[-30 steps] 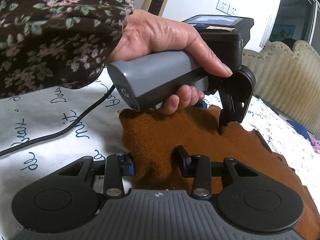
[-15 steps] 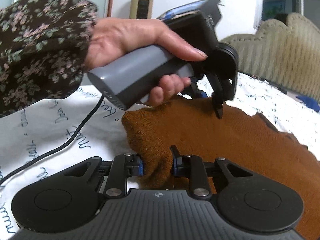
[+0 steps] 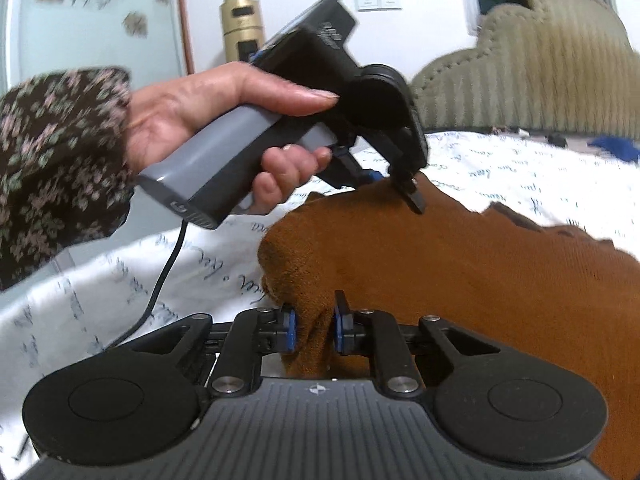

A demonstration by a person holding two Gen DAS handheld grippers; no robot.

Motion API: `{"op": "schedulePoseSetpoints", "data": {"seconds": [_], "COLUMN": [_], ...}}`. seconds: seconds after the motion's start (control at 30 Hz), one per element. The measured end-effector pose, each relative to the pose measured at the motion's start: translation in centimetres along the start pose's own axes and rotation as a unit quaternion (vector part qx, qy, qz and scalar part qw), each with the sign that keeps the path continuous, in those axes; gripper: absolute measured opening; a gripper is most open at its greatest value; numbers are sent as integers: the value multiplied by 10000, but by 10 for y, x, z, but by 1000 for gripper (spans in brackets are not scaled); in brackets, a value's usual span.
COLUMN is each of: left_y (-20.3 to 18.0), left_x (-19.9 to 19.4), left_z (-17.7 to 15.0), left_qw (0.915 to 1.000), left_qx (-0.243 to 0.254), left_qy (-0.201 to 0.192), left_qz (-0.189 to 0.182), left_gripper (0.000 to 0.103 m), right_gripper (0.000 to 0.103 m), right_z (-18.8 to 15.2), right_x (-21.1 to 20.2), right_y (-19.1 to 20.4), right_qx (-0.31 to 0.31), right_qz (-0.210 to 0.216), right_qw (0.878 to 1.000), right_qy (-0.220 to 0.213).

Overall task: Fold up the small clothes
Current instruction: 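Close the left gripper on the sweater edge while the right gripper grasps beside it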

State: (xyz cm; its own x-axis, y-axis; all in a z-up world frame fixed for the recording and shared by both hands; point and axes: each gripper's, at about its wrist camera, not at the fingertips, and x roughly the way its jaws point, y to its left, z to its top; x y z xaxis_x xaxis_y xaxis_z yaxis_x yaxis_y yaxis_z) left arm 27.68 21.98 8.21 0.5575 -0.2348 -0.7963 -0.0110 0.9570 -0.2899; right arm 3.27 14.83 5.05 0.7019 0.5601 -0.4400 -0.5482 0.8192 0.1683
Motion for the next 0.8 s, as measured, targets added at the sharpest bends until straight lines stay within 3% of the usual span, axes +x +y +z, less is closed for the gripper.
{"op": "schedulePoseSetpoints", "data": {"seconds": [0.47, 0.8], "left_y": [-36, -85], "left_x": [-6, -6], "left_z": [9, 8], "left_qw": [9997, 9998], "left_qx": [-31, 55], "left_qy": [125, -2], "left_qz": [229, 187], "left_gripper": [14, 14], "right_gripper": [18, 18], "right_z": [1, -6], "right_x": [-15, -46], "right_y": [-44, -63], "right_qx": [1138, 1498], "right_qz": [501, 513], "right_qw": [9919, 9857], "right_qy": [-274, -579]}}
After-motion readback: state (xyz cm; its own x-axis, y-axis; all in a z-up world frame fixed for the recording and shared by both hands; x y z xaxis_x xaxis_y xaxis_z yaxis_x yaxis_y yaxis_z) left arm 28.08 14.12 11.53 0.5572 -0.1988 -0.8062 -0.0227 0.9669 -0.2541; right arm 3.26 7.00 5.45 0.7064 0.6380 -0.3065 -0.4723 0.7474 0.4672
